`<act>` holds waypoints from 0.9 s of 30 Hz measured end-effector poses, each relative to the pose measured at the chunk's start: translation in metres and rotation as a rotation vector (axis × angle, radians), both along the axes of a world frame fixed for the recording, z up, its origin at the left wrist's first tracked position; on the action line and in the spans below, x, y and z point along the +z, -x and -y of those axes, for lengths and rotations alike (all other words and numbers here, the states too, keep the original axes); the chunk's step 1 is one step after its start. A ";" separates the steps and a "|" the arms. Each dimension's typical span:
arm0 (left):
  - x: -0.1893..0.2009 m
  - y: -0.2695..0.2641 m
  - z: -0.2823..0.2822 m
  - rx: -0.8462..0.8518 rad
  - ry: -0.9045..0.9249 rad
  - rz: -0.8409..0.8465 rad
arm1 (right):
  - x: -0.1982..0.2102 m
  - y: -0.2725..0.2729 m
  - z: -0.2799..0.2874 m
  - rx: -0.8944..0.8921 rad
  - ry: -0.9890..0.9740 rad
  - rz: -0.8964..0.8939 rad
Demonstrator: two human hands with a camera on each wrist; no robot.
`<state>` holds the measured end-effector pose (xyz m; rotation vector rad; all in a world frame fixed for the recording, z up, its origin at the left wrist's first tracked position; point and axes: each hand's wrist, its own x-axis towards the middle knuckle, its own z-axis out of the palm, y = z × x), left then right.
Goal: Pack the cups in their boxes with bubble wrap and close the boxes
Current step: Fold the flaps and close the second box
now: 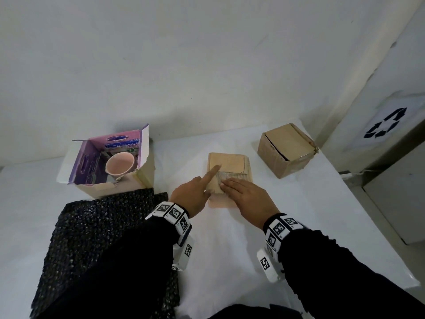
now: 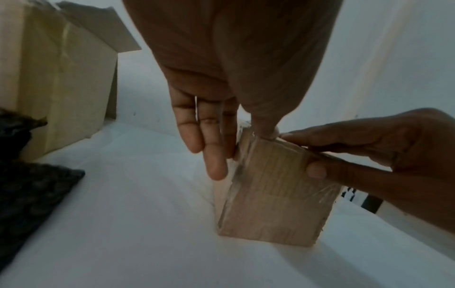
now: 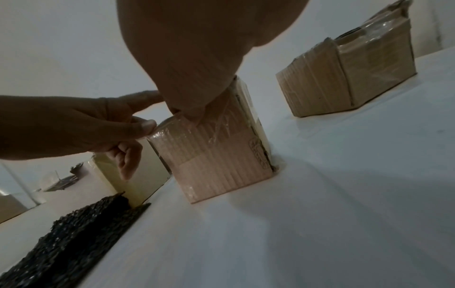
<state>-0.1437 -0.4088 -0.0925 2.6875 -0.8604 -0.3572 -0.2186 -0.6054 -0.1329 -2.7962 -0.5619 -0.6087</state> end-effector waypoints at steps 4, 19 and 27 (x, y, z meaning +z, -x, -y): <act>0.005 -0.010 0.006 -0.108 -0.245 0.070 | -0.001 -0.006 0.010 -0.013 -0.020 0.100; 0.004 -0.055 0.067 0.204 -0.105 0.040 | 0.025 -0.090 0.058 -0.055 0.021 -0.150; 0.008 -0.054 0.067 0.249 -0.081 0.067 | 0.032 -0.097 0.060 -0.056 -0.028 -0.198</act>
